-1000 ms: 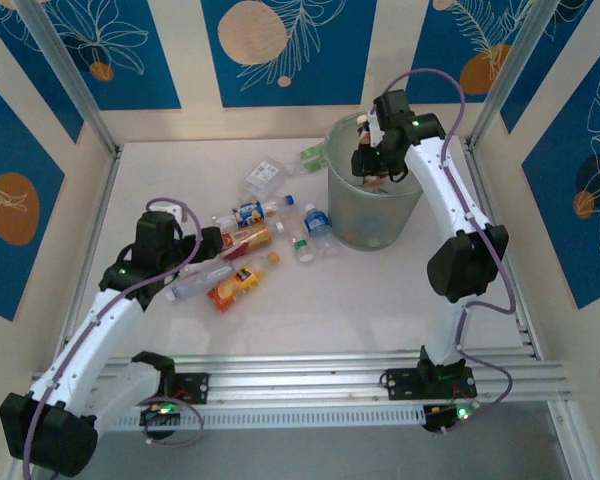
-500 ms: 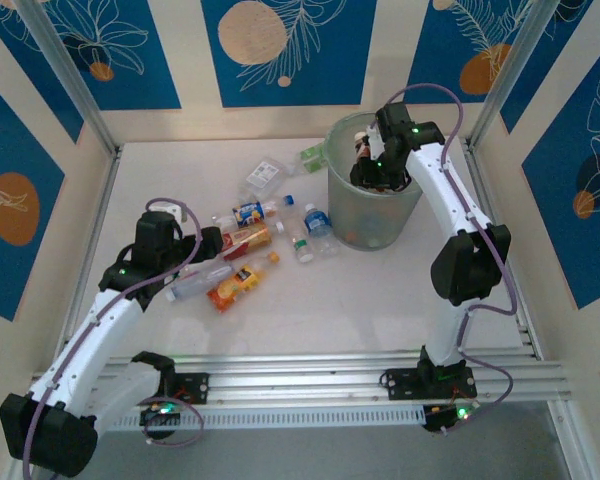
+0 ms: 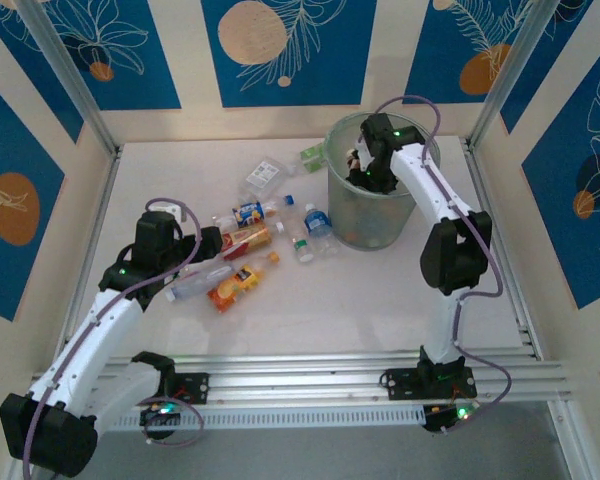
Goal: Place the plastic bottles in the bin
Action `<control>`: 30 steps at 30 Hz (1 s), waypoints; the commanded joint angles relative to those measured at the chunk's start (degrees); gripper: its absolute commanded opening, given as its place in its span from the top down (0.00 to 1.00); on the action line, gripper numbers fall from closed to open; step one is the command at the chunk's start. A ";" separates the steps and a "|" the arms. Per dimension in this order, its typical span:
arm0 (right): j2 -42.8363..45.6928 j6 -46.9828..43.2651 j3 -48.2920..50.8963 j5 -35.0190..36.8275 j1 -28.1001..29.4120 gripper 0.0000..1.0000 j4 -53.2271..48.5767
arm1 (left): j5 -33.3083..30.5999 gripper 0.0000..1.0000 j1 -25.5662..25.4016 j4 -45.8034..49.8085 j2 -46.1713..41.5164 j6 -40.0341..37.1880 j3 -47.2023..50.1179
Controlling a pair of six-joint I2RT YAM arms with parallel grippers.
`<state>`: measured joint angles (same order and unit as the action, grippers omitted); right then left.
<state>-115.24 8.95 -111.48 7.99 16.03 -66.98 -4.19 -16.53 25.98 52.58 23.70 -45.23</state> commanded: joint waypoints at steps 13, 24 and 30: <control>-8.12 -1.22 -6.78 5.04 1.45 0.42 -3.55 | -1.35 0.00 -0.52 -0.06 -0.18 0.20 0.32; -11.15 -1.57 -8.99 5.96 1.81 0.29 -4.35 | -1.70 0.00 -0.52 0.09 -0.27 0.03 0.32; -10.72 -1.78 -11.18 5.86 1.90 0.20 -5.36 | -1.88 0.00 -0.52 0.22 -0.60 -0.06 0.23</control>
<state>-125.93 7.81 -120.20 13.58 17.58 -70.35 -5.04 -16.53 26.00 52.62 23.68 -45.23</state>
